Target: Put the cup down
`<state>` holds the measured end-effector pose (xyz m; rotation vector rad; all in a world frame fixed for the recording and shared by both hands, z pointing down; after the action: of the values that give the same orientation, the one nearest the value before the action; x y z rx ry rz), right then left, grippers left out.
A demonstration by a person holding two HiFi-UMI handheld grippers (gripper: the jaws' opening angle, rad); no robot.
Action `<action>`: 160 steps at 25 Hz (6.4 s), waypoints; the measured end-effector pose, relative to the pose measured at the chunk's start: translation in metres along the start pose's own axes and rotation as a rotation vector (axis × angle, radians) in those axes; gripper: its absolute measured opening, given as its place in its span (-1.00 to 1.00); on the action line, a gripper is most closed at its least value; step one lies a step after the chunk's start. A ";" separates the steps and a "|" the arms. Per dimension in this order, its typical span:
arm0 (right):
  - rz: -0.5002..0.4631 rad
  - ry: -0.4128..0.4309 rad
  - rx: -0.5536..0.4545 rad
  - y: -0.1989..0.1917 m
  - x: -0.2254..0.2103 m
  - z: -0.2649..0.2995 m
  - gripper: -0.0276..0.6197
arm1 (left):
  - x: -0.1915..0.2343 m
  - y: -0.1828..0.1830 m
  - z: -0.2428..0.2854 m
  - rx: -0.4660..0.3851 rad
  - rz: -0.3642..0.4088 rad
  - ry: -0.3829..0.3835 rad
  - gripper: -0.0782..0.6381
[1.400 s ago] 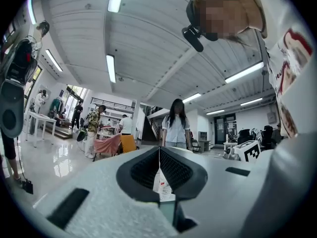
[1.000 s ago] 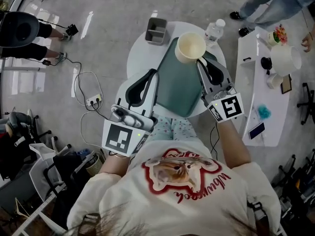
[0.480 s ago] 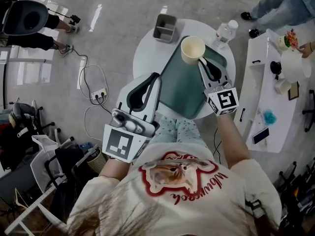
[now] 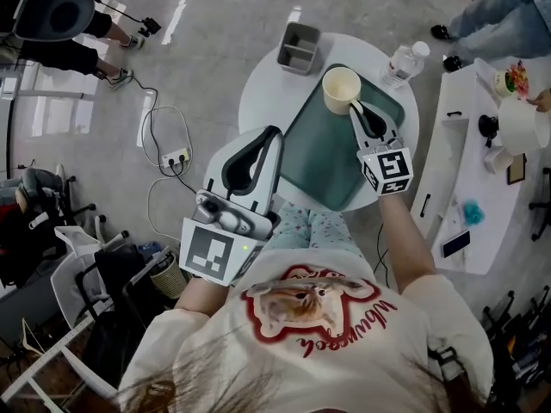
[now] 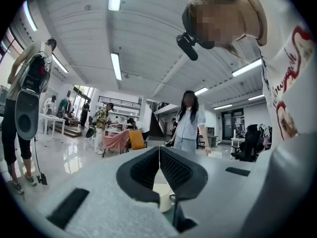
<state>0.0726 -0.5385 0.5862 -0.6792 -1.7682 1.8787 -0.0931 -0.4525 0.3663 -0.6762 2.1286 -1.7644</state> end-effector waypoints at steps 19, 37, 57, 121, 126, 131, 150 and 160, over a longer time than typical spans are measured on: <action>-0.015 -0.010 0.113 -0.032 0.006 0.008 -0.73 | 0.013 0.003 -0.001 -0.007 -0.004 0.024 -0.73; -0.020 -0.074 0.171 -0.043 0.007 0.000 -0.73 | 0.006 0.008 0.002 -0.020 -0.007 -0.004 -0.73; 0.022 -0.062 -0.194 0.135 0.006 -0.029 -0.70 | -0.016 0.019 0.030 -0.058 -0.018 -0.110 -0.73; -0.098 -0.023 -0.464 0.279 0.300 -0.333 -0.83 | -0.196 0.100 -0.279 -0.164 0.010 -0.206 -0.73; -0.093 -0.052 -0.462 0.277 0.322 -0.367 -0.83 | -0.217 0.105 -0.309 -0.145 -0.004 -0.217 -0.73; -0.099 -0.051 -0.473 0.281 0.327 -0.391 -0.83 | -0.235 0.111 -0.320 -0.154 0.017 -0.215 -0.73; -0.146 -0.007 -0.465 0.282 0.321 -0.442 -0.83 | -0.304 0.115 -0.318 -0.169 0.021 -0.234 -0.73; -0.169 0.013 -0.474 0.284 0.331 -0.439 -0.83 | -0.305 0.119 -0.325 -0.161 0.032 -0.241 -0.73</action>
<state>0.0998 -0.0072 0.2698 -0.6740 -2.2110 1.3491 -0.0197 -0.0027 0.2949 -0.8448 2.1154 -1.4252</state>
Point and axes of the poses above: the fingertips, and each gripper's own axes: z forward along the fingers, x to its left, y out of its top, the point moved 3 cm from there along -z, backward along the fingers, and after that the axes turned 12 degrees about -x, right-handed, at the moved point
